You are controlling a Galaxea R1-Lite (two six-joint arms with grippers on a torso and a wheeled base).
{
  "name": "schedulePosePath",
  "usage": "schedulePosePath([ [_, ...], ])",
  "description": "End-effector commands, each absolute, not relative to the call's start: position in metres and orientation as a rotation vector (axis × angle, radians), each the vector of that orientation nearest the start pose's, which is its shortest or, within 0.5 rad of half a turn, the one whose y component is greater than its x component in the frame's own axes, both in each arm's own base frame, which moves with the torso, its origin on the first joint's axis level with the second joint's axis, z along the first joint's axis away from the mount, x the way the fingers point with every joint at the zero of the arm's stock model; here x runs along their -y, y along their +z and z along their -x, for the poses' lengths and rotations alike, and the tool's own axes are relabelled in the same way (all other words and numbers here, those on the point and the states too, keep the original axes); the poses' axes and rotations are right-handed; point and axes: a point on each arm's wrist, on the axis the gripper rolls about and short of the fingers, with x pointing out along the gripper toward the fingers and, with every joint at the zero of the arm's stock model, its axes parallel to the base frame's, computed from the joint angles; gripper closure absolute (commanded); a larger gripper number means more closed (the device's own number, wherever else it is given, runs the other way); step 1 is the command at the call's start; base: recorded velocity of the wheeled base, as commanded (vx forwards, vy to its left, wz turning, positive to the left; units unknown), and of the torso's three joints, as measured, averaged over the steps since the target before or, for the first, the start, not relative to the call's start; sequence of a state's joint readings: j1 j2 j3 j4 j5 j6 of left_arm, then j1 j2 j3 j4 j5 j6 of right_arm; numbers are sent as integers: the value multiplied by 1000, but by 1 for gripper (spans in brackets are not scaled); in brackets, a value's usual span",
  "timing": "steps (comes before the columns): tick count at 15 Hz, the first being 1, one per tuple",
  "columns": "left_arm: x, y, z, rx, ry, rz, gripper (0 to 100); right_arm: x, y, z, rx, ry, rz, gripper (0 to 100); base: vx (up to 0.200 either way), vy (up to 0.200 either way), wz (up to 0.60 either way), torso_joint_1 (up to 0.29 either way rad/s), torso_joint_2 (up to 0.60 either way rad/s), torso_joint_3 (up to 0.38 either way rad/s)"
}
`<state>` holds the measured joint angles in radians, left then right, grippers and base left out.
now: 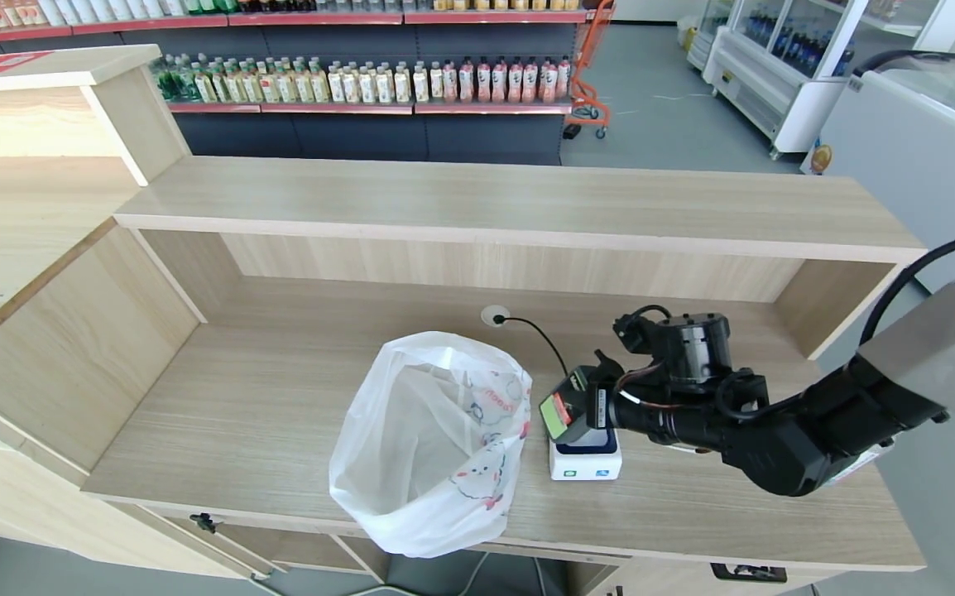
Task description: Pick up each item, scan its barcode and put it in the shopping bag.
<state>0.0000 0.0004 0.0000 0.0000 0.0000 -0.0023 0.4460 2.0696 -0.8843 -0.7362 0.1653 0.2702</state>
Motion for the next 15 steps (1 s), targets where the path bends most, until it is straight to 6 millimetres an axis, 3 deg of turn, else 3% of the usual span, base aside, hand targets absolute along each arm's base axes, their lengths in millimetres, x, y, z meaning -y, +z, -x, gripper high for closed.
schedulePosePath([
  [1, 0, 75, 23, 0, 0, 3, 0, -151, 138, -319, -381, 545, -201, 100, 0, 0, 0, 0, 0, 0],
  [3, 0, 75, 23, 0, 0, 3, 0, -128, 159, -303, -305, 522, -101, 100, 0, 0, 0, 0, 0, 0],
  [5, 0, 75, 23, 0, 0, 3, 0, -104, 155, -281, -283, 447, 95, 100, 0, 0, 0, 0, 0, 0],
  [7, 0, 75, 23, 0, 0, 3, 0, -94, 158, -261, -242, 381, 146, 100, 0, 0, 0, 0, 0, 0],
  [10, 0, 75, 23, 0, 0, 2, 0, -88, 164, -246, -208, 359, 176, 100, 0, 0, 0, 0, 0, 0],
  [15, 0, 76, 23, 3, 0, 0, 0, -88, 162, -245, -217, 357, 183, 100, 0, 0, 0, 0, 0, 0],
])
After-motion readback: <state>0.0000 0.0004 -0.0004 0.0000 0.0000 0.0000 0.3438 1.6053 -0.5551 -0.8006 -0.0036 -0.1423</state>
